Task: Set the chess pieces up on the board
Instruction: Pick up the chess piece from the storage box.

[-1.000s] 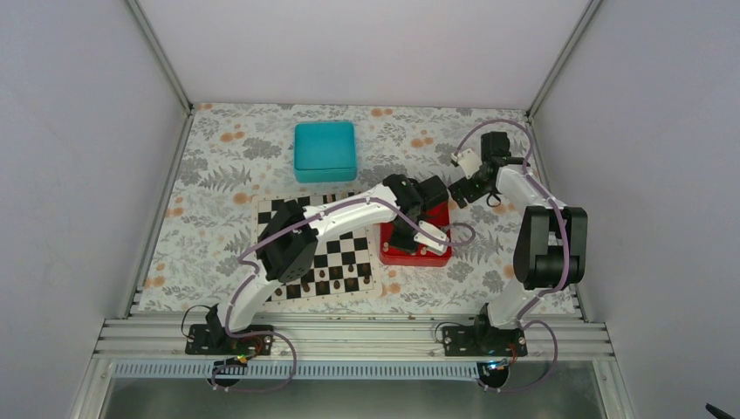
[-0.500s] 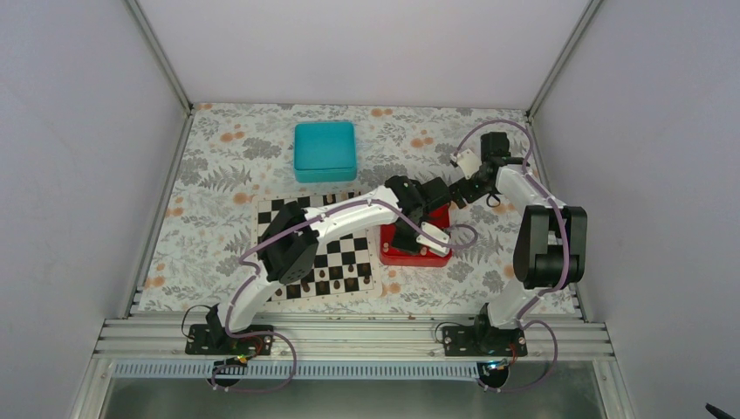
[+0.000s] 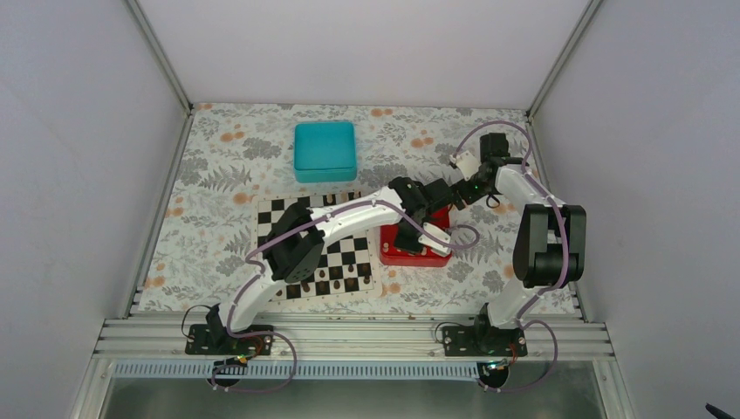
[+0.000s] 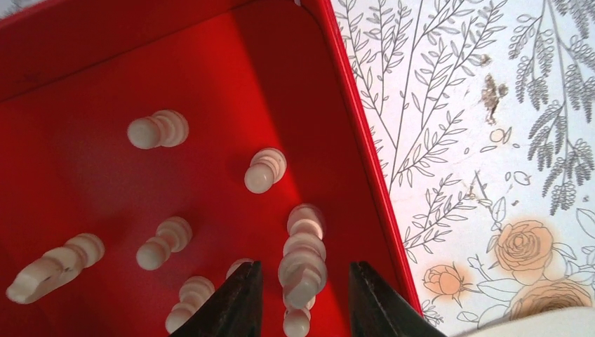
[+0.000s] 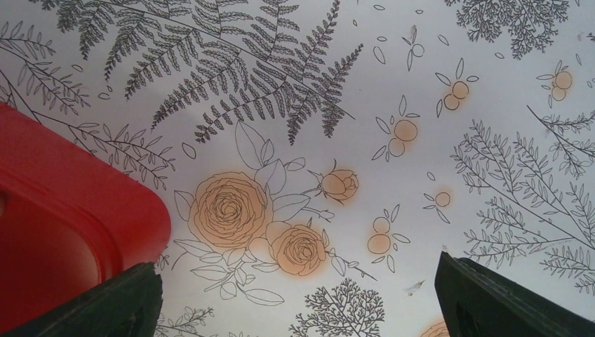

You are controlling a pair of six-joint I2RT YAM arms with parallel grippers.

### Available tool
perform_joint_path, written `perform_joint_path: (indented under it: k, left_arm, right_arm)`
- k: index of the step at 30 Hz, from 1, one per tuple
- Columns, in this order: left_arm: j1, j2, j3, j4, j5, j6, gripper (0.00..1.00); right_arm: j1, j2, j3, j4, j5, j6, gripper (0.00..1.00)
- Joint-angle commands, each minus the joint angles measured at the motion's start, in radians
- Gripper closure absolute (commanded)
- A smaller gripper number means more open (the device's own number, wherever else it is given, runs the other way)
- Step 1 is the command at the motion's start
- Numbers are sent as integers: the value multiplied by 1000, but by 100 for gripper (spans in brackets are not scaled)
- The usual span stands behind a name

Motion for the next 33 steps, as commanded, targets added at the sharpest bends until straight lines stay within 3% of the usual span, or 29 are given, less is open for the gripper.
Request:
perform_joint_path:
  k: [1, 10, 20, 33]
  left_arm:
    - [-8, 31, 23, -4, -11, 8, 69]
    - [-8, 38, 27, 3, -11, 8, 75]
    - [-8, 36, 34, 0, -11, -2, 96]
    - [39, -92, 57, -59, -116, -16, 97]
  right_arm:
    - [-8, 10, 5, -11, -28, -8, 0]
    - [-7, 10, 7, -11, -32, -7, 0]
    - [-7, 15, 6, -13, -30, -9, 0]
    - [-6, 21, 13, -25, -30, -8, 0]
